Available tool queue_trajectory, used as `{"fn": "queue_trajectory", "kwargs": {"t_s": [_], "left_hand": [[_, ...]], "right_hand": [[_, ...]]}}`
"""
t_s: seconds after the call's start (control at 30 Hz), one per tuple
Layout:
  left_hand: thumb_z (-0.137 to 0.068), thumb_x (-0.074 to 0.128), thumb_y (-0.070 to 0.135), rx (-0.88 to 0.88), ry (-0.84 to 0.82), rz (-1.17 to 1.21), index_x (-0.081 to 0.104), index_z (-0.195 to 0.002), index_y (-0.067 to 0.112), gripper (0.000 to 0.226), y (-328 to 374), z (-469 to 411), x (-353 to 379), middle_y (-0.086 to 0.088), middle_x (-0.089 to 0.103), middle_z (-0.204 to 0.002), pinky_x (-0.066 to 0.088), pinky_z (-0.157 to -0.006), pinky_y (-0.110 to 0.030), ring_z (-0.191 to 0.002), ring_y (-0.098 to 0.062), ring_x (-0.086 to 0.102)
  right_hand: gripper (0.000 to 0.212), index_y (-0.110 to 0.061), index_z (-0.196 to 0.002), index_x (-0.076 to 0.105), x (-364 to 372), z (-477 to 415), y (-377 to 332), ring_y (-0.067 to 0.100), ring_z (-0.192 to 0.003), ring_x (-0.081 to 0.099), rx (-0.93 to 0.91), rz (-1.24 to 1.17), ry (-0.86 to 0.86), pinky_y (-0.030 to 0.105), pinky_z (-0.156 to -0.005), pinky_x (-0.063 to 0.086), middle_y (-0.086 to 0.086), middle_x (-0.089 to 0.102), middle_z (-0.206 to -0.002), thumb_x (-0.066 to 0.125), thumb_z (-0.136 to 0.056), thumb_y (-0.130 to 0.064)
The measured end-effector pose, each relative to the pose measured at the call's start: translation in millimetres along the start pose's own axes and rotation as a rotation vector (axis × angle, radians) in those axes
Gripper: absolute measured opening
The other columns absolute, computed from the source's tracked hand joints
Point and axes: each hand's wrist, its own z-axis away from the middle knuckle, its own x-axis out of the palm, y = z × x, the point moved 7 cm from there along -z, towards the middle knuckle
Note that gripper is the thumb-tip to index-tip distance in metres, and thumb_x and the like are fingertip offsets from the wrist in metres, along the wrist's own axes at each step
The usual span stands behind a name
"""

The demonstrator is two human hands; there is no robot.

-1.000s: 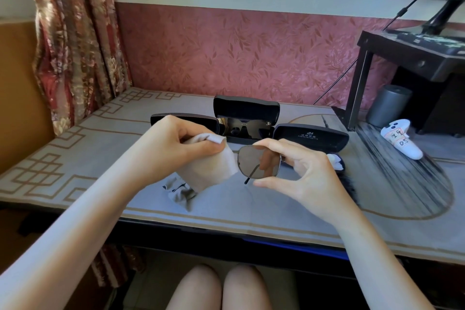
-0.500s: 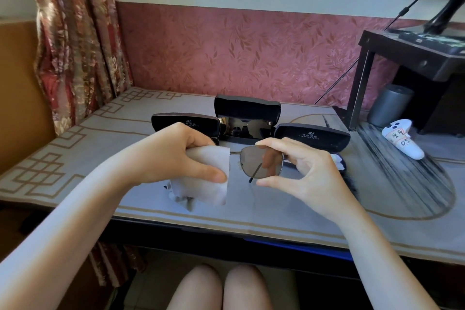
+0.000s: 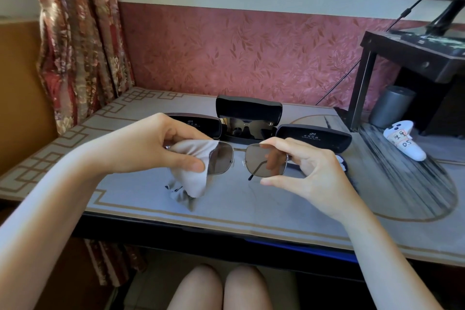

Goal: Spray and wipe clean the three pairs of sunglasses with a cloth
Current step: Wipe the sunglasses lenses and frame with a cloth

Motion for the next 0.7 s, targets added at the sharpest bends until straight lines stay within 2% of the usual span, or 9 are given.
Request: {"fn": "queue_trajectory", "kwargs": {"t_s": [0.1, 0.17, 0.23, 0.33, 0.43, 0.57, 0.7], "left_hand": [[-0.075, 0.071, 0.020, 0.020, 0.006, 0.051, 0.075, -0.104, 0.036, 0.033, 2.1, 2.0, -1.5, 0.013, 0.076, -0.096, 0.053, -0.074, -0.013, -0.088, -0.001, 0.070], [-0.077, 0.068, 0.022, 0.030, 0.030, 0.090, 0.075, -0.103, 0.038, 0.031, 2.4, 2.7, -3.3, 0.010, 0.076, -0.095, 0.054, -0.073, -0.015, -0.087, -0.001, 0.070], [-0.077, 0.067, 0.024, 0.030, 0.087, 0.107, 0.076, -0.102, 0.035, 0.029, 1.9, 2.8, -5.9, 0.009, 0.077, -0.092, 0.054, -0.073, -0.015, -0.083, 0.000, 0.069], [-0.079, 0.066, 0.024, 0.016, 0.183, 0.120, 0.076, -0.101, 0.028, 0.025, 0.9, 2.0, -7.7, 0.009, 0.077, -0.093, 0.053, -0.081, -0.021, -0.089, -0.005, 0.070], [-0.081, 0.069, 0.021, 0.007, 0.304, 0.143, 0.077, -0.091, 0.027, 0.015, 1.7, 2.8, -9.7, 0.011, 0.077, -0.085, 0.053, -0.075, -0.015, -0.081, -0.001, 0.070], [-0.078, 0.075, 0.026, -0.063, 0.363, 0.161, 0.079, -0.077, 0.026, 0.003, -2.4, 2.3, -7.4, 0.003, 0.076, -0.076, 0.055, -0.075, -0.030, -0.072, -0.007, 0.070], [-0.078, 0.077, 0.025, -0.086, 0.331, 0.156, 0.078, -0.076, 0.025, 0.003, 0.6, -2.1, 0.3, 0.005, 0.075, -0.074, 0.051, -0.064, -0.014, -0.068, -0.002, 0.068]], "right_hand": [[0.049, -0.029, -0.115, 0.067, -1.1, 0.3, 0.1, 0.010, -0.091, 0.059, 0.003, -0.022, 0.005, 0.036, -0.100, 0.044, -0.017, 0.064, -0.091, 0.083, -0.071, -0.012], [0.050, -0.026, -0.116, 0.067, -2.0, 0.2, 0.1, 0.009, -0.093, 0.061, 0.003, -0.038, 0.014, 0.036, -0.101, 0.043, -0.018, 0.065, -0.092, 0.083, -0.070, -0.014], [0.051, -0.024, -0.118, 0.066, -2.2, 0.1, -0.3, 0.008, -0.094, 0.061, 0.006, -0.046, 0.017, 0.035, -0.102, 0.043, -0.020, 0.066, -0.093, 0.083, -0.070, -0.017], [0.052, -0.025, -0.118, 0.066, -1.9, -0.1, -2.5, 0.008, -0.094, 0.061, 0.001, -0.056, 0.016, 0.033, -0.101, 0.043, -0.020, 0.066, -0.093, 0.080, -0.069, -0.019], [0.051, -0.026, -0.117, 0.066, -2.0, -0.3, -4.2, 0.007, -0.092, 0.061, -0.005, -0.062, 0.021, 0.031, -0.099, 0.043, -0.020, 0.066, -0.092, 0.080, -0.068, -0.019], [0.050, -0.026, -0.116, 0.067, -0.7, -0.2, -2.4, 0.008, -0.092, 0.060, -0.005, -0.043, 0.009, 0.032, -0.098, 0.043, -0.016, 0.065, -0.091, 0.083, -0.071, -0.013], [0.049, -0.028, -0.115, 0.067, 1.2, 0.4, -0.7, 0.013, -0.089, 0.058, -0.008, -0.024, -0.008, 0.033, -0.095, 0.043, -0.011, 0.063, -0.089, 0.082, -0.071, -0.012]]}}
